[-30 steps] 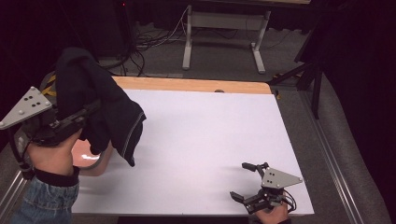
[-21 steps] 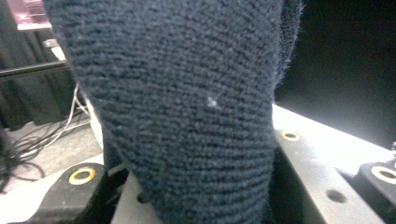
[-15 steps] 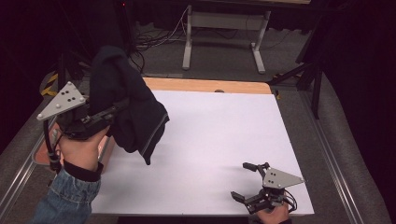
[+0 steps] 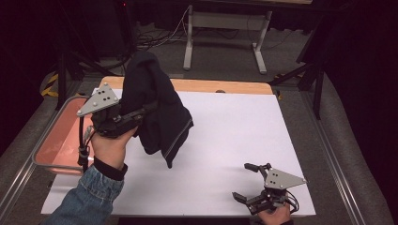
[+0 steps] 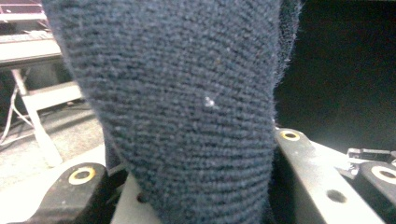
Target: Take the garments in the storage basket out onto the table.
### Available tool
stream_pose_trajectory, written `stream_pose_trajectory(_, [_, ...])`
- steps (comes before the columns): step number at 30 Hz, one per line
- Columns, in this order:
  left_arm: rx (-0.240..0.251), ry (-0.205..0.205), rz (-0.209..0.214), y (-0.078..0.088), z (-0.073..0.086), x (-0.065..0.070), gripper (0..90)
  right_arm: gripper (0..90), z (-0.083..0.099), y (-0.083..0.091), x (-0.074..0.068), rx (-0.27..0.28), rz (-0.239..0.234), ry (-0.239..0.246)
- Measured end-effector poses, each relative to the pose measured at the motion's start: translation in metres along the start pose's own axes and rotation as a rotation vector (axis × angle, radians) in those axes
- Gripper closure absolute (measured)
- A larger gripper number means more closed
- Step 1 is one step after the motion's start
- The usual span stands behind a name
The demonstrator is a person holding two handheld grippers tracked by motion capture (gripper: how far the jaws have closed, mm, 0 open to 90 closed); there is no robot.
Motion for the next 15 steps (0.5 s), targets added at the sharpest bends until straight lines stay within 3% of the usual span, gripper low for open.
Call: stream_pose_trajectory(15, [-0.011, 0.021, 0.083, -0.045, 0.008, 0.025, 72.4, 0.2, -0.001, 0.001, 0.000, 0.004, 0.000, 0.003])
Point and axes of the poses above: each handheld gripper's, and its own axes: y roughly backward along the jaws, z roughly out of its underside, x roughly to its right, the point moved 8 cm from there along -y, roughly forward along the jaws, and after that the axes turned 13 degrees about -y, right-handed, at the moved point
